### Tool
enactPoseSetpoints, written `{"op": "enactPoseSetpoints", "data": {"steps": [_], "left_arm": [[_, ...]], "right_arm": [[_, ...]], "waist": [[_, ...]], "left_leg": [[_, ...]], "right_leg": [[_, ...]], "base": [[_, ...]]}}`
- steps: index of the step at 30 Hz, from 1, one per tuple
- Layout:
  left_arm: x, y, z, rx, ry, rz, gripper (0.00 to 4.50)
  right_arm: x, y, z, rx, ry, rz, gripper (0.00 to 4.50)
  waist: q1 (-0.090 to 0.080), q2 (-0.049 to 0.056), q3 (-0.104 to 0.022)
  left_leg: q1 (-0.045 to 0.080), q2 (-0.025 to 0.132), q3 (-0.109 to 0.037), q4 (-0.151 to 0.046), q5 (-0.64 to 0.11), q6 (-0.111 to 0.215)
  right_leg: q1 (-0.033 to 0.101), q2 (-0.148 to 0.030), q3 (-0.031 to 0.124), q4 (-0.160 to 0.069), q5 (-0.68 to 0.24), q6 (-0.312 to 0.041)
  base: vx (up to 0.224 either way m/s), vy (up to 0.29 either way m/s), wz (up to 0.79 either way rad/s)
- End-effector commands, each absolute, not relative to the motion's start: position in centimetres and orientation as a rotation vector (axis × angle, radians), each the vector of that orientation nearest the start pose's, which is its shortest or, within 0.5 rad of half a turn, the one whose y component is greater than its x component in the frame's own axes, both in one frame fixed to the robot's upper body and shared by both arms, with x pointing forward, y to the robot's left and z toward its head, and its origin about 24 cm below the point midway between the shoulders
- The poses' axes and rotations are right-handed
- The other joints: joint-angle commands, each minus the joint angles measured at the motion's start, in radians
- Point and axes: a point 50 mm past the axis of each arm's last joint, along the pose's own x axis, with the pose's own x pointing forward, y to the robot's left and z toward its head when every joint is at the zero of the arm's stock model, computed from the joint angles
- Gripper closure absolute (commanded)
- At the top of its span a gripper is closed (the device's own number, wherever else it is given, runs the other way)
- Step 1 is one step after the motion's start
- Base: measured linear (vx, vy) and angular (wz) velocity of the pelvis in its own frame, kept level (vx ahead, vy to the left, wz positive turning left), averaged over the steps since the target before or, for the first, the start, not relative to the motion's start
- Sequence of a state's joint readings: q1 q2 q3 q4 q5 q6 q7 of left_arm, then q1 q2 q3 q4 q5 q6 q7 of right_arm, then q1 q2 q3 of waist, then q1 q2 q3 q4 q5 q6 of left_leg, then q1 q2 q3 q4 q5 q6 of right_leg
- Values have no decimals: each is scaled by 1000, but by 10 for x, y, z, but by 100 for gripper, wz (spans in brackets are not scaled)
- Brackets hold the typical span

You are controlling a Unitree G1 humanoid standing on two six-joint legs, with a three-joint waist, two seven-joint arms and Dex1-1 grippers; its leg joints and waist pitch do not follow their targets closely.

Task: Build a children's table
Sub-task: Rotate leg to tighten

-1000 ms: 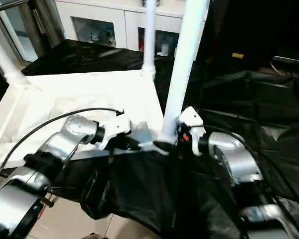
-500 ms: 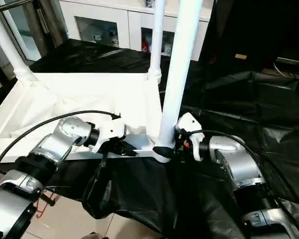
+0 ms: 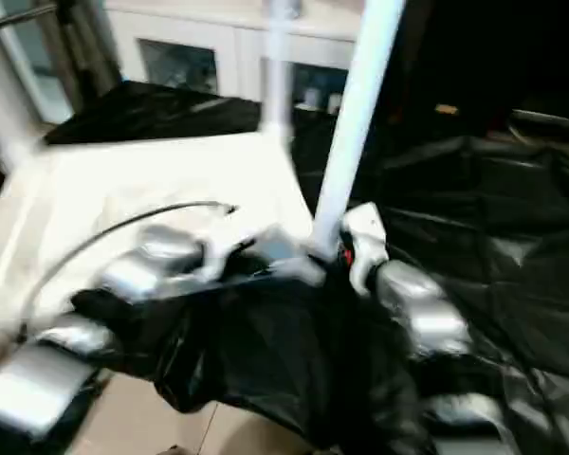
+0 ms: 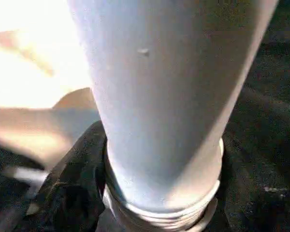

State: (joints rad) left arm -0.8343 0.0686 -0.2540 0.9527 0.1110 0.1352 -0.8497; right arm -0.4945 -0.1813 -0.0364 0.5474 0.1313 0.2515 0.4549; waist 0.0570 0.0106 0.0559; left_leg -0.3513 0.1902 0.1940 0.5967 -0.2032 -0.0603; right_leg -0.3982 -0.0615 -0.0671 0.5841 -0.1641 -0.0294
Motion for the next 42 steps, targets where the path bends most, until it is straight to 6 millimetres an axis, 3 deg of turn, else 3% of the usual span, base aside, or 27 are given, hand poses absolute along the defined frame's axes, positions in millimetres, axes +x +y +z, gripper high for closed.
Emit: {"op": "enactPoseSetpoints", "data": {"steps": [1,7,8,9,10,11,19,24,28,30,35,39,42], "left_arm": [[358,34,72,335,343,-1055,450],[355,22,71,365,320,-1096,450],[353,21,71,382,311,-1122,450],[352,21,71,397,304,-1142,450],[351,22,71,405,299,-1162,450],[349,23,70,416,293,-1192,450],[344,44,71,451,283,-1328,450],[332,63,67,454,291,-1492,450],[328,69,65,451,301,-1536,450],[321,81,65,441,313,-1608,450],[318,92,63,445,343,-1650,450],[318,96,63,459,356,-1648,450],[318,96,63,453,358,-1642,450]], "right_arm": [[324,-111,14,76,429,535,176],[327,-96,15,97,419,531,176],[328,-95,17,101,411,544,141],[329,-95,18,103,405,554,141],[329,-97,20,102,399,567,141],[330,-100,24,92,387,587,100],[323,-127,37,-30,360,754,91],[309,-149,49,-108,337,932,91],[303,-157,53,-128,334,996,91],[291,-166,58,-172,358,1110,91],[282,-170,59,-187,393,1194,91],[280,-167,58,-178,395,1218,126],[279,-164,56,-162,392,1224,152]], "waist": [[-4,-5,-65],[-8,-2,-62],[-8,-2,-63],[-9,-3,-64],[-9,-2,-65],[-9,-2,-65],[-10,-2,-73],[9,2,-76],[11,3,-69],[18,1,-70],[28,1,-69],[30,0,-67],[30,0,-68]], "left_leg": [[4,33,-22,-69,-157,45],[9,34,-23,-72,-194,48],[8,35,-23,-73,-194,48],[7,36,-23,-73,-187,52],[7,37,-23,-73,-183,52],[6,36,-23,-73,-181,54],[-3,40,-22,-67,-113,92],[0,51,-17,-62,-85,121],[3,50,-14,-65,-143,96],[2,51,-17,-66,-142,90],[4,52,-14,-65,-134,97],[6,50,-15,-67,-156,68],[4,50,-17,-67,-141,67]], "right_leg": [[51,-84,44,-80,-321,-183],[46,-83,43,-89,-376,-168],[48,-84,43,-88,-367,-168],[48,-84,45,-86,-350,-171],[49,-84,45,-84,-340,-175],[49,-84,45,-84,-333,-177],[62,-84,46,-61,-157,-233],[59,-84,47,-43,-42,-276],[55,-85,47,-56,-138,-265],[59,-86,47,-56,-163,-249],[52,-84,48,-56,-166,-244],[49,-86,48,-64,-245,-220],[51,-86,48,-62,-234,-216]], "base": [[0,0,0],[0,0,0],[0,0,0],[0,0,0],[0,0,0],[0,0,0],[0,0,0],[0,0,0],[0,0,0],[0,0,0],[0,0,0],[0,0,0],[0,0,0]]}}
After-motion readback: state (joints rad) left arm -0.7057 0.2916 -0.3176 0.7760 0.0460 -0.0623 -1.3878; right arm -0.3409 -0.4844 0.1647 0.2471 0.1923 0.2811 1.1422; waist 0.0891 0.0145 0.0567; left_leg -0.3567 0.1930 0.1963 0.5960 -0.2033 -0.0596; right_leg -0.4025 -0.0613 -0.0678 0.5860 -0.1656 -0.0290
